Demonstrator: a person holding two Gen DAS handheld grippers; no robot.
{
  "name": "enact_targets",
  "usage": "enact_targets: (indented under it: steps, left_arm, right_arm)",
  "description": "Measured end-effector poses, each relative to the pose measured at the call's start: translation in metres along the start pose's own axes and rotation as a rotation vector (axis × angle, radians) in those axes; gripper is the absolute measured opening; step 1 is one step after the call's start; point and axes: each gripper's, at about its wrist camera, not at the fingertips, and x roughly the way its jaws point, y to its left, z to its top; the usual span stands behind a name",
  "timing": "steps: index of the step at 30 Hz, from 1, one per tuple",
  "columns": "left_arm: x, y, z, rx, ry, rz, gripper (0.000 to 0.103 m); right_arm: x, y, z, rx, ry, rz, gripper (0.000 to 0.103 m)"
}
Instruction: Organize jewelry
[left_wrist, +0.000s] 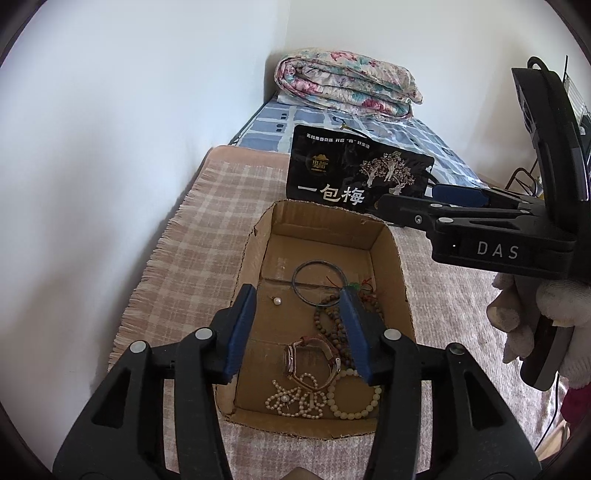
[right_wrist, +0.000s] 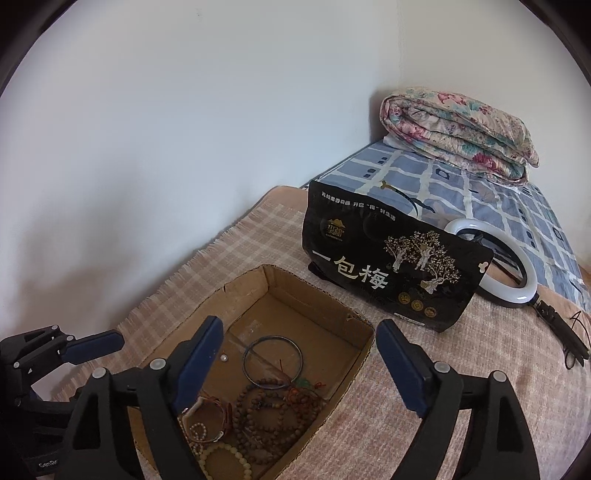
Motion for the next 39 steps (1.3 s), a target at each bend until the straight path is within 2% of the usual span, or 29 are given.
enact_targets:
  steps: [4,7,9,19,32,35,39]
  left_arm:
    - [-0.005,-0.002,0.000,0.005,-0.010,0.005,0.054]
    - [-0.010,-0.004,-0.001,0.004,-0.024,0.008,0.064]
    - [-0.014,-0.005,-0.001,0.007,-0.035,0.012,0.065]
    - [-0.040,-0.020,-0.005,0.044,-0.086,0.027,0.069]
    - [-0.088,-0.049,-0.020,0.083,-0.159,0.058,0.069]
    - [-0.100,-0.057,-0.023,0.087,-0.181,0.059,0.079]
    - [-0.114,-0.068,-0.028,0.093,-0.203,0.058,0.081]
  right_arm:
    - [-0.006,0.000,0.001,0.011,-0.010,-0.020,0.099]
    - [-0.013,0.000,0.001,0.012,-0.022,-0.033,0.101]
    - [-0.017,0.000,0.001,0.016,-0.026,-0.038,0.103]
    - [-0.049,-0.002,-0.006,0.021,-0.055,-0.050,0.103]
    - [-0.124,-0.021,-0.036,0.072,-0.123,-0.062,0.103]
    - [-0.141,-0.026,-0.047,0.089,-0.136,-0.063,0.103]
    - [-0.163,-0.030,-0.065,0.098,-0.156,-0.080,0.103]
